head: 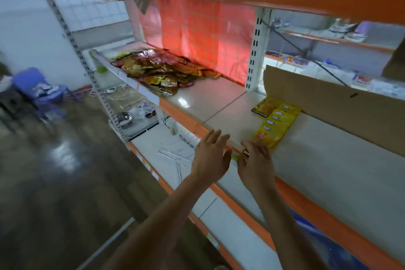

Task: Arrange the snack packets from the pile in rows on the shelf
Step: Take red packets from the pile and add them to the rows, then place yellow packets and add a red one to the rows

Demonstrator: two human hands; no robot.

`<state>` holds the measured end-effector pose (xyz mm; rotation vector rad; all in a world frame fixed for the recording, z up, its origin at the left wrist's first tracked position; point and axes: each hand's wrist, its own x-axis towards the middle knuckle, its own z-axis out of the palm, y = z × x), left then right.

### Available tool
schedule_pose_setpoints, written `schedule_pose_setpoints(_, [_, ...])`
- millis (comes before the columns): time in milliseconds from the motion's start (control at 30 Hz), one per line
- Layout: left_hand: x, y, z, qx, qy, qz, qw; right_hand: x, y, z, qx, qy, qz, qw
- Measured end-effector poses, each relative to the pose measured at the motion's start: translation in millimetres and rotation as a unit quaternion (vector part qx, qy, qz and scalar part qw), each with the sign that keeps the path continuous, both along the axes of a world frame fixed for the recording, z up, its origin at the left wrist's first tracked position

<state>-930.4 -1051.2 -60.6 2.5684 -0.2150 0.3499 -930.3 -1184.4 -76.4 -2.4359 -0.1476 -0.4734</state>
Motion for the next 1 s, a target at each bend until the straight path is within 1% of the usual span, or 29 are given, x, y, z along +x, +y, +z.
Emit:
schedule_pose_setpoints(200, [55, 69, 3, 0.019, 0.008, 0.047, 0.999, 70, 79, 5, -0.001, 0.019, 0.035, 0.999])
schedule_pose_setpoints(400, [144, 140, 7, 0.061, 0.028, 0.08, 0.995, 158, 152, 12, -0.012, 0.034, 0.061, 0.997])
schedule_pose_setpoints(567, [204, 181, 11, 0.057, -0.003, 0.089, 0.994, 223, 192, 16, -0.005, 0.04, 0.087, 0.995])
schedule_pose_setpoints(700, [234, 206, 9, 0.057, 0.016, 0.115, 0.992, 259, 217, 13, -0.021, 0.056, 0.098, 0.993])
schedule_pose_setpoints(867, [273, 241, 13, 0.102, 0.05, 0.139, 0.984, 293, 242, 11, 0.018, 0.067, 0.075, 0.995])
schedule_pose_setpoints(1000, [300, 267, 11, 0.156, 0.062, 0.13, 0.977, 311, 267, 16, 0.002, 0.089, 0.062, 0.994])
